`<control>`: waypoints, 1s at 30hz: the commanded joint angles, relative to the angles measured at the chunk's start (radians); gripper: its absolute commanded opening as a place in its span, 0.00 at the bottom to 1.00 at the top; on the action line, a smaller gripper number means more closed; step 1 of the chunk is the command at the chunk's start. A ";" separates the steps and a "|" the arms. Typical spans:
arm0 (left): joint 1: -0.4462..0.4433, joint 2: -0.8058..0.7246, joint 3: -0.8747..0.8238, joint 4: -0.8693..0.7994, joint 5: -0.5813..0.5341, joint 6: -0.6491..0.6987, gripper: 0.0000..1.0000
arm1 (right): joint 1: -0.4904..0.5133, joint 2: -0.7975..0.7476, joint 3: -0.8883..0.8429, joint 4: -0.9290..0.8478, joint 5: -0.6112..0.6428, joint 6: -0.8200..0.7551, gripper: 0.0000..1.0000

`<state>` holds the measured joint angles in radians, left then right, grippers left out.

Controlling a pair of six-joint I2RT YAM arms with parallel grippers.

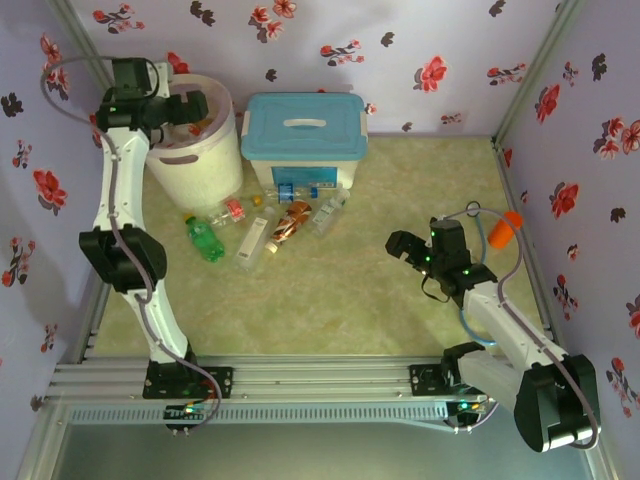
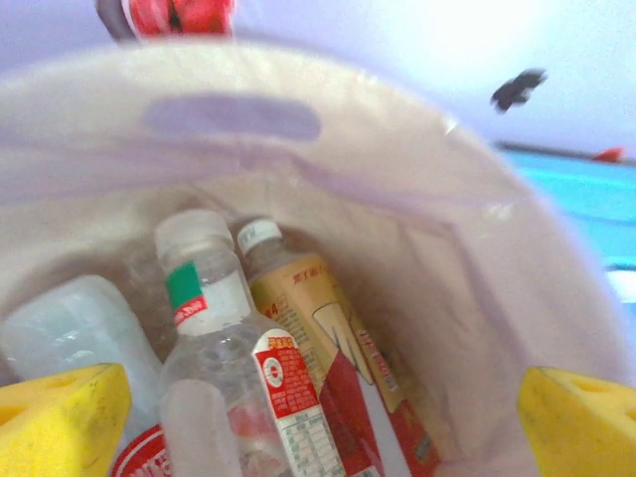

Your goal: Put the plastic bottles in the bin

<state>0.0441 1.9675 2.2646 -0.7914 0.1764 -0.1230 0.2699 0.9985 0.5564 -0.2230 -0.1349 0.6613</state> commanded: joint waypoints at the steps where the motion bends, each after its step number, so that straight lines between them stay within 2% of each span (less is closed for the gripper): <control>1: -0.002 -0.095 0.060 -0.037 -0.019 0.023 1.00 | -0.005 -0.003 0.001 -0.009 0.002 -0.018 0.98; 4: -0.002 -0.149 0.054 -0.067 -0.030 0.018 1.00 | -0.006 0.000 0.002 -0.006 -0.001 -0.019 0.98; 6: -0.003 -0.220 -0.016 -0.076 -0.042 0.004 1.00 | -0.005 -0.003 0.002 -0.006 0.000 -0.020 0.98; 8: -0.002 -0.360 -0.207 -0.010 -0.063 -0.032 1.00 | -0.006 -0.007 -0.002 -0.004 0.004 -0.019 0.98; 11: -0.002 -0.616 -0.560 0.173 -0.099 -0.111 1.00 | -0.006 -0.007 -0.006 -0.005 0.008 -0.028 0.98; 15: -0.001 -0.869 -0.844 0.238 -0.127 -0.211 1.00 | -0.007 0.008 0.003 -0.009 0.016 -0.043 0.98; 19: -0.002 -1.045 -1.081 0.265 -0.083 -0.328 1.00 | -0.006 0.043 0.011 0.028 -0.007 -0.038 0.98; 24: -0.002 -1.115 -1.330 0.339 0.015 -0.461 1.00 | -0.007 0.082 0.011 0.069 -0.029 -0.029 0.97; 27: 0.000 -1.086 -1.446 0.434 0.070 -0.526 1.00 | -0.007 0.093 0.010 0.080 -0.038 -0.025 0.97; 30: 0.002 -1.033 -1.541 0.531 0.079 -0.575 1.00 | -0.007 0.078 -0.001 0.077 -0.037 -0.023 0.98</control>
<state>0.0441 0.9184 0.7700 -0.4026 0.2054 -0.6041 0.2699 1.0882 0.5564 -0.1768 -0.1612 0.6376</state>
